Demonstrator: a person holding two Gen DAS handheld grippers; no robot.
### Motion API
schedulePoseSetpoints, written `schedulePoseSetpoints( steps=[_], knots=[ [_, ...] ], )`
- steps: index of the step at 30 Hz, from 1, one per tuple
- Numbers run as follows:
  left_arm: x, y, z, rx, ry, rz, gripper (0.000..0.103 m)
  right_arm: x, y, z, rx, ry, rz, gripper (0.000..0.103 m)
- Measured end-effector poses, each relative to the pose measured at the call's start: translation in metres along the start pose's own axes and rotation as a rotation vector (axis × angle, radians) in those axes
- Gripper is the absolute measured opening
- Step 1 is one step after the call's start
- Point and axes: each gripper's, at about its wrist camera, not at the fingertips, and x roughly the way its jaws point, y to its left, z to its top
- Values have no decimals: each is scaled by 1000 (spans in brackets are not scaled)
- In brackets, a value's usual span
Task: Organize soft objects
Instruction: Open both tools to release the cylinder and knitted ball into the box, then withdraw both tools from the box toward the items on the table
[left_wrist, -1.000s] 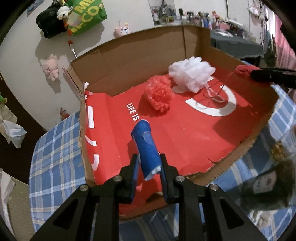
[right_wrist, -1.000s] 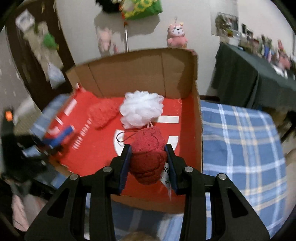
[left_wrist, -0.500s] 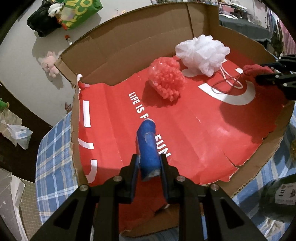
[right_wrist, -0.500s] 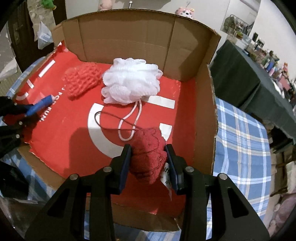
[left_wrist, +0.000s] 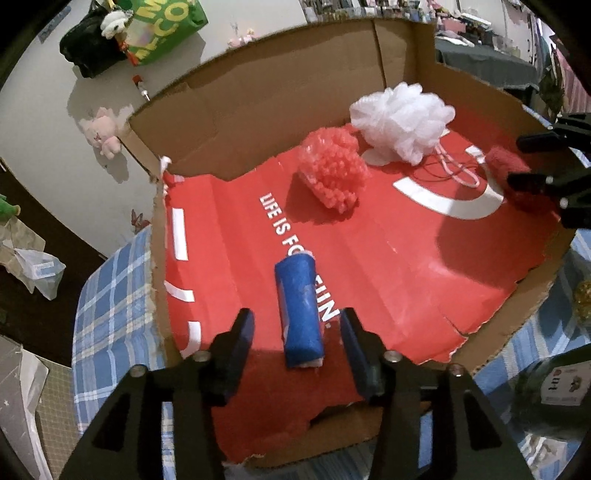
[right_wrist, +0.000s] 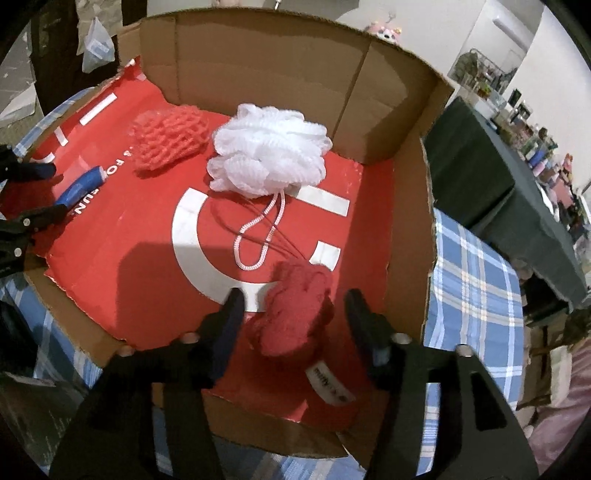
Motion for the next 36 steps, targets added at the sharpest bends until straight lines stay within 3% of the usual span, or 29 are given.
schedulePoseSetpoints(
  steps=[8, 11, 15, 19, 23, 28, 36],
  knots=[
    [-55, 2, -9, -27, -135, 3, 77, -44, -5, 0, 42, -93, 7, 59],
    [-87, 6, -17, -85, -205, -16, 84, -74, -6, -4, 65, -149, 16, 72],
    [-132, 4, -33, -150, -302, -44, 96, -127, -6, -18, 111, -259, 48, 75],
    [-175, -2, -54, -189, -401, -40, 103, -179, 3, -39, 135, -366, 82, 87],
    [-213, -8, -77, -243, -501, -48, 103, -226, 16, -64, 142, -468, 122, 92],
    [-251, -19, -103, -292, -629, -31, 103, -272, 37, -96, 139, -586, 109, 99],
    [-272, -35, -133, -353, -709, -35, 103, -295, 57, -139, 188, -676, 154, 99]
  ],
)
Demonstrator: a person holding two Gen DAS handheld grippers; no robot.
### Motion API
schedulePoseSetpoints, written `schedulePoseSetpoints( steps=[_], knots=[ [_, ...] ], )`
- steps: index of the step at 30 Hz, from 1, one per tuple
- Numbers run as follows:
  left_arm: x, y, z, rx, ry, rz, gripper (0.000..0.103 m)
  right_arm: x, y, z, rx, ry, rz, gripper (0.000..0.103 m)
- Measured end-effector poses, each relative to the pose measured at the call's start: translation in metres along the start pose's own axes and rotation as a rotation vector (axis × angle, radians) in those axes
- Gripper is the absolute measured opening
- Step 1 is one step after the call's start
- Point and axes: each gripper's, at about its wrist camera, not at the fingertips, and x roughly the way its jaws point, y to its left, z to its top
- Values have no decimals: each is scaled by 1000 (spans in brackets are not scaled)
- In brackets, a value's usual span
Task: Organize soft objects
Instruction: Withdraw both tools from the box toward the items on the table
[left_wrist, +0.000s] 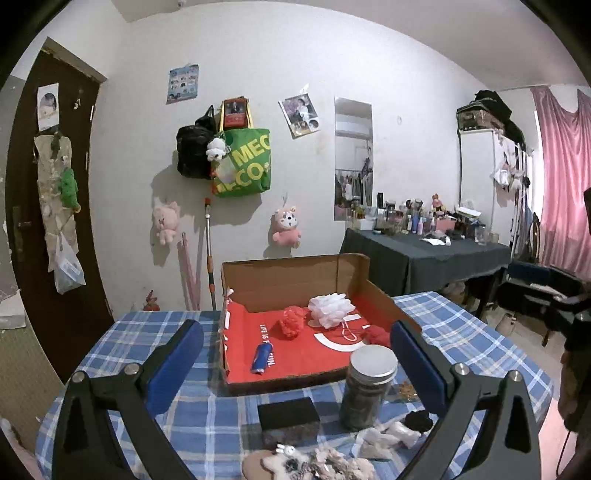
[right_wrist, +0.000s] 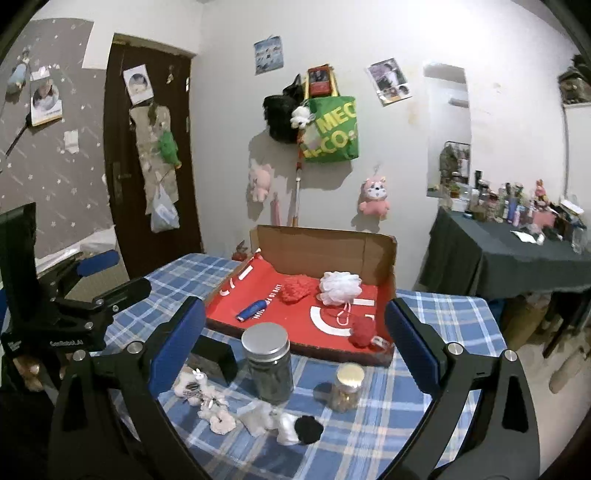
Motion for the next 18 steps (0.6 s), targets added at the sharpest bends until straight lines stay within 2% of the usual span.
schedulePoseSetpoints(
  steps=[10, 15, 18],
  knots=[
    [-27, -10, -38, -5, -28, 36, 103, -24, 8, -61, 63, -80, -108, 99],
    [-31, -11, -57, -8, -33, 53, 103, -29, 10, -89, 32, -97, -176, 99],
    [-26, -12, -70, 3, -20, 55, 103, -26, 7, -105, 51, -85, -167, 99]
  ],
)
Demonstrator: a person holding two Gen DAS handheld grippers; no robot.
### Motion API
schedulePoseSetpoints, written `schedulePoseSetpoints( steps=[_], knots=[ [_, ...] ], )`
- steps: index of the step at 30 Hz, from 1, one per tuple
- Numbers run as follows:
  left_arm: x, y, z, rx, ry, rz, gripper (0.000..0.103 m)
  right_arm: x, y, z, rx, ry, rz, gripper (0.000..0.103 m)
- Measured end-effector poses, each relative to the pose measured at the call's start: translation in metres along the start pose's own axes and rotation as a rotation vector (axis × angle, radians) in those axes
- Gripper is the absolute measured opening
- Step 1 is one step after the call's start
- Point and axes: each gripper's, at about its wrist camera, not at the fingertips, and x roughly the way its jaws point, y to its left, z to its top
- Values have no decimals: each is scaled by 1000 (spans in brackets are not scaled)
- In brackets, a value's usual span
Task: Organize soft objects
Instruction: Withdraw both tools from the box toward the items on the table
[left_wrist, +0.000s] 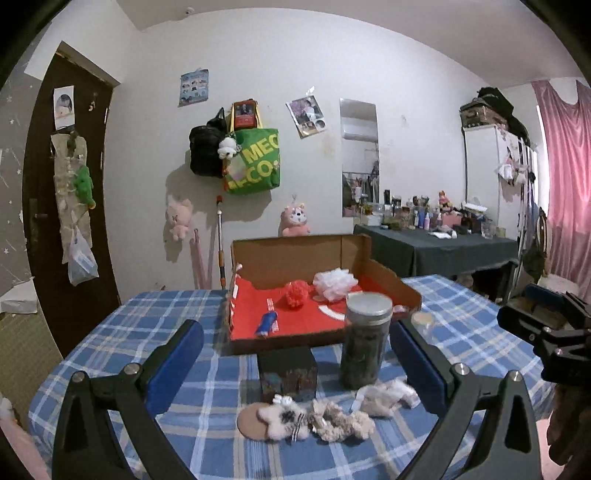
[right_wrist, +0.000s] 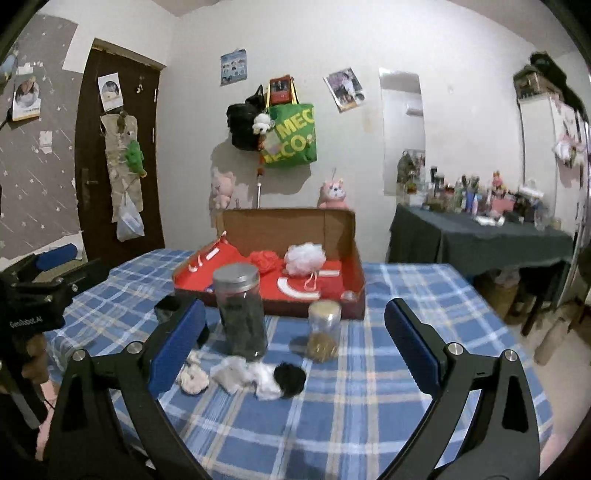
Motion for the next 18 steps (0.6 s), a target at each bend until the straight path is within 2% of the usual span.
schedulePoseSetpoints(
  steps=[6, 10, 18],
  knots=[
    [14, -3, -35, -24, 59, -1, 103, 15, -9, -31, 48, 62, 6, 99],
    [23, -7, -54, -30, 103, -7, 103, 23, -4, -51, 11, 96, -33, 99],
    [42, -12, -83, -45, 203, -18, 103, 42, -6, -74, 48, 182, 5, 99]
  ],
)
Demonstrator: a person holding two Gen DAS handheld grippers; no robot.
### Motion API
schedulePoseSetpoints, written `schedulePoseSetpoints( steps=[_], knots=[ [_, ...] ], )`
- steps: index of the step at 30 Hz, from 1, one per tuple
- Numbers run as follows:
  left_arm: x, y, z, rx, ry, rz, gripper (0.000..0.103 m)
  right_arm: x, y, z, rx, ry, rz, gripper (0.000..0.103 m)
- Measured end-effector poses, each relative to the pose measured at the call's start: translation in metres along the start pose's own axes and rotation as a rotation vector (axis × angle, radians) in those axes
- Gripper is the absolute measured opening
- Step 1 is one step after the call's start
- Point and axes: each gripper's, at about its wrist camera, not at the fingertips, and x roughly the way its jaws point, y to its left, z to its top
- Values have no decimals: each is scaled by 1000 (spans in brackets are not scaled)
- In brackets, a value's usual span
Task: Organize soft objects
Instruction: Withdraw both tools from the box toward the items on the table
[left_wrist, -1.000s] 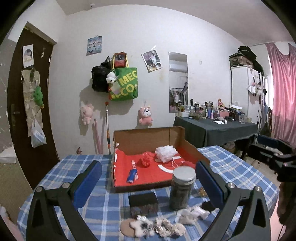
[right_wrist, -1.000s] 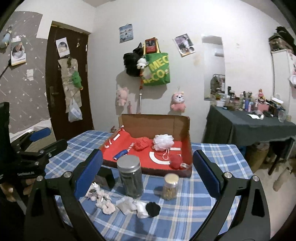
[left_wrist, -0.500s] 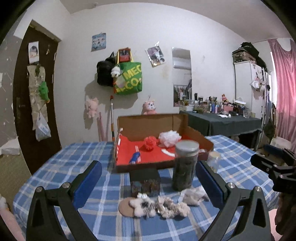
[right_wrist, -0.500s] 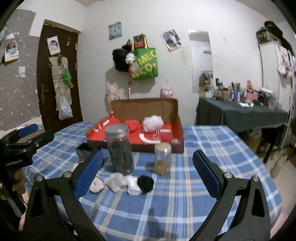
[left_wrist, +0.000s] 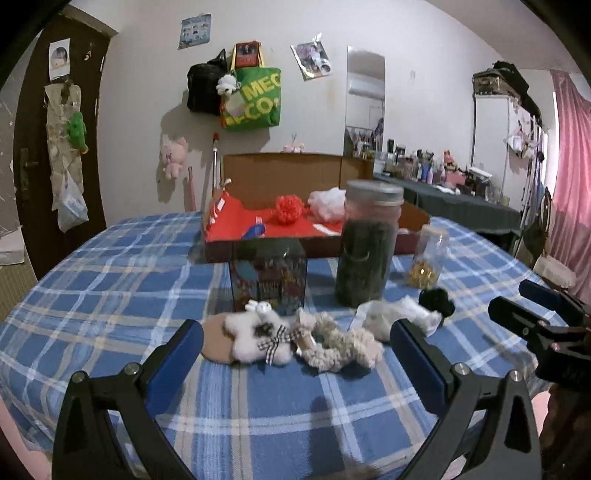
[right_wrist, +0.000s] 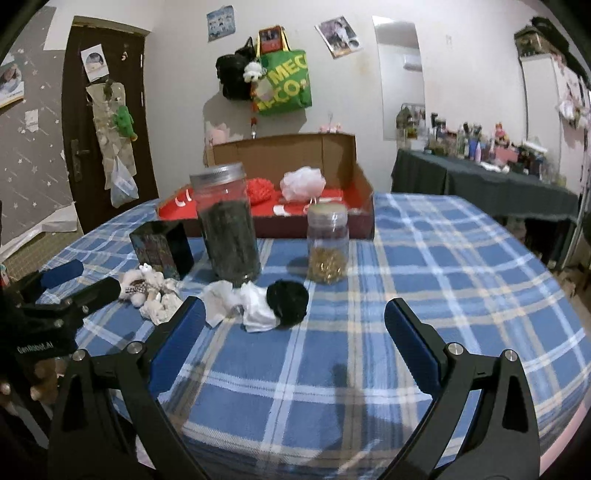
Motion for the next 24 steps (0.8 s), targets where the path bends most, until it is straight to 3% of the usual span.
schedulePoseSetpoints(
  steps=[10, 20, 22, 24],
  knots=[
    [13, 3, -4, -2, 34, 5, 103, 15, -1, -6, 10, 40, 13, 99],
    [30, -12, 2, 35, 66, -67, 103, 40, -19, 9, 61, 106, 104, 99],
    [38, -15, 3, 41, 81, -72, 96, 49, -23, 11, 75, 130, 124, 99],
    [45, -19, 3, 48, 102, -78, 90, 59, -27, 13, 95, 160, 148, 89]
  ],
)
